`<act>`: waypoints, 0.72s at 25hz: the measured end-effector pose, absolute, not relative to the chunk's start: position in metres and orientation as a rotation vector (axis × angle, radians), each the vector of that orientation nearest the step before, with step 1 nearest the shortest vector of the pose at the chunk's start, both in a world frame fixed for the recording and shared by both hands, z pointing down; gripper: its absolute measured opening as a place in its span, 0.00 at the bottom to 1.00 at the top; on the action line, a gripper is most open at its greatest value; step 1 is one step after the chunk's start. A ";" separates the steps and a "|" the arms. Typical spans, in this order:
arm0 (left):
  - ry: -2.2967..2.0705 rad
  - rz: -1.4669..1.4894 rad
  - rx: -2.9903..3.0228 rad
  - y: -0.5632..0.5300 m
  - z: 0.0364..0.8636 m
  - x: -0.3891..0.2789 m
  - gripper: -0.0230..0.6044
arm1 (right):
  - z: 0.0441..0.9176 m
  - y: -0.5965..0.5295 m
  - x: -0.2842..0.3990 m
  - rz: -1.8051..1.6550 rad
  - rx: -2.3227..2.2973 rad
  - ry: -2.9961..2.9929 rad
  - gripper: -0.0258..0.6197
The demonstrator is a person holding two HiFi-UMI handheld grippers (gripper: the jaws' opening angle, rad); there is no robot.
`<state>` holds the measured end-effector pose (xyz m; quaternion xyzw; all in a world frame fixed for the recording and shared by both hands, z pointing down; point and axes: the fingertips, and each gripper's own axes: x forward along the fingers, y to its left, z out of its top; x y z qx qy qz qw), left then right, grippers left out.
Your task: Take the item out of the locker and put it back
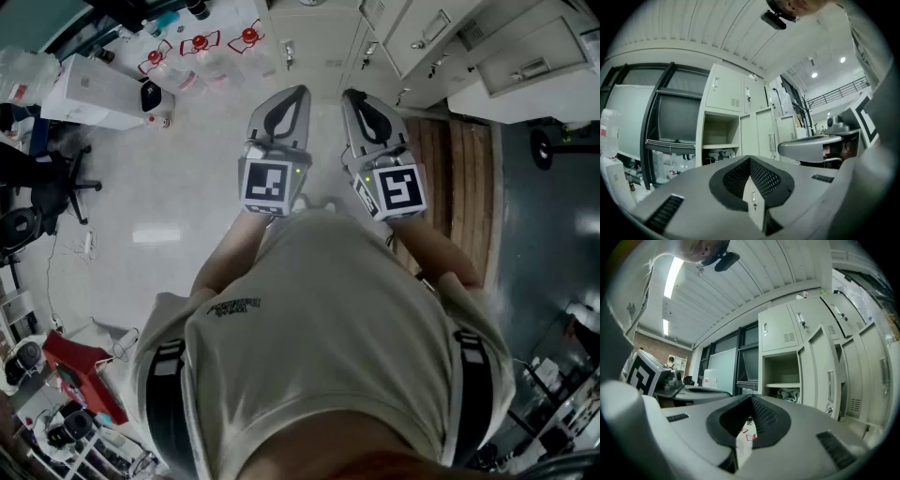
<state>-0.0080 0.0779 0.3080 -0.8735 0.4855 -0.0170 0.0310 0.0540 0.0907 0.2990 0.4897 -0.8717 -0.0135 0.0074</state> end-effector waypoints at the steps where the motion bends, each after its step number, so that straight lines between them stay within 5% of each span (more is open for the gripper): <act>1: 1.497 -0.053 -2.689 0.079 0.308 -0.009 0.06 | 0.299 0.092 0.054 -0.042 1.530 -2.726 0.04; 18: 1.518 -0.076 -2.690 0.100 0.312 -0.010 0.06 | 0.303 0.108 0.055 -0.007 1.518 -2.754 0.04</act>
